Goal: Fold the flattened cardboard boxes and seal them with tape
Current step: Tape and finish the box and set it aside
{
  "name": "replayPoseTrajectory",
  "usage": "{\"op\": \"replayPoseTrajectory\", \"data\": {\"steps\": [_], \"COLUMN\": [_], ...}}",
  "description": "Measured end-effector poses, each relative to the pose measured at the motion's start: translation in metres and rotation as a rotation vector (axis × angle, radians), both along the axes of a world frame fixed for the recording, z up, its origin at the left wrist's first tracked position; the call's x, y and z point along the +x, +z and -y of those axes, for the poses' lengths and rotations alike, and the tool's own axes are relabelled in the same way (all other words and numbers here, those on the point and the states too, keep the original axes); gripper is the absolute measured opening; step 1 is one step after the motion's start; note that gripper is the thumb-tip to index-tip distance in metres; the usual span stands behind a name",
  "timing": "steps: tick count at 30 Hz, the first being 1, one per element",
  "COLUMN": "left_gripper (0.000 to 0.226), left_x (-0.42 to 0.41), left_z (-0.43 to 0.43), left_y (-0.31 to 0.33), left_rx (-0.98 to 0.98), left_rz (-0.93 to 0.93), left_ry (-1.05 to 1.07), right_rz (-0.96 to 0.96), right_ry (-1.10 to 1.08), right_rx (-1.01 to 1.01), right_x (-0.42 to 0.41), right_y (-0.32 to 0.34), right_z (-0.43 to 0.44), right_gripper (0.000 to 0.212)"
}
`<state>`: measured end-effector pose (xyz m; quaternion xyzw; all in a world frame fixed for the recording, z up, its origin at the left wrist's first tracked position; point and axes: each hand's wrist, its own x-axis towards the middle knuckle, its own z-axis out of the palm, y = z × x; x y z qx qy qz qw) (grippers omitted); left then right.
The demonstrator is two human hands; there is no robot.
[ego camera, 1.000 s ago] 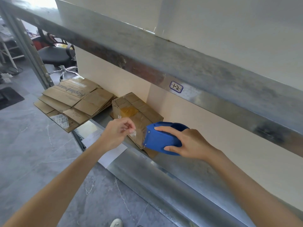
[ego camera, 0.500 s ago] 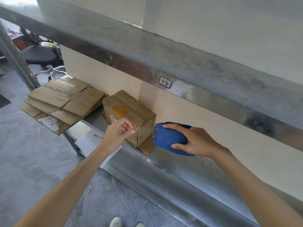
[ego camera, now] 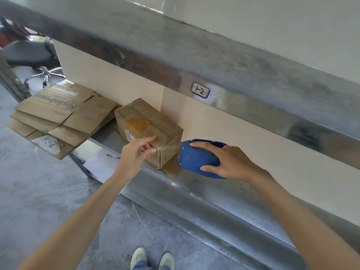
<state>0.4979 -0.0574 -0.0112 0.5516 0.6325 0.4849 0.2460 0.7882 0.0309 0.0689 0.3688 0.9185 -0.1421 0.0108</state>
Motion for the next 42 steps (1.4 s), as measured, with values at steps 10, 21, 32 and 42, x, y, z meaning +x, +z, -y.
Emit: {"op": "replayPoseTrajectory", "data": {"steps": [10, 21, 32, 42], "left_gripper": [0.036, 0.016, 0.037, 0.032], "left_x": [-0.021, -0.057, -0.039, -0.054], "left_z": [-0.013, -0.043, -0.037, -0.040], "left_y": [-0.014, 0.005, 0.003, 0.006], "left_rx": [0.154, 0.066, 0.145, 0.035], "left_rz": [-0.270, -0.287, -0.461, -0.472], "left_ry": [0.026, -0.361, -0.207, -0.299], "right_rz": [0.020, 0.114, 0.155, 0.194], "right_ry": [-0.041, -0.044, -0.060, -0.034], "right_rx": [0.014, 0.048, 0.053, 0.120], "right_x": [-0.006, -0.010, -0.018, -0.018], "right_y": [-0.003, 0.012, 0.017, 0.025], "right_z": [-0.002, -0.004, -0.005, -0.005], "right_gripper": [0.073, 0.075, 0.074, 0.076]}}
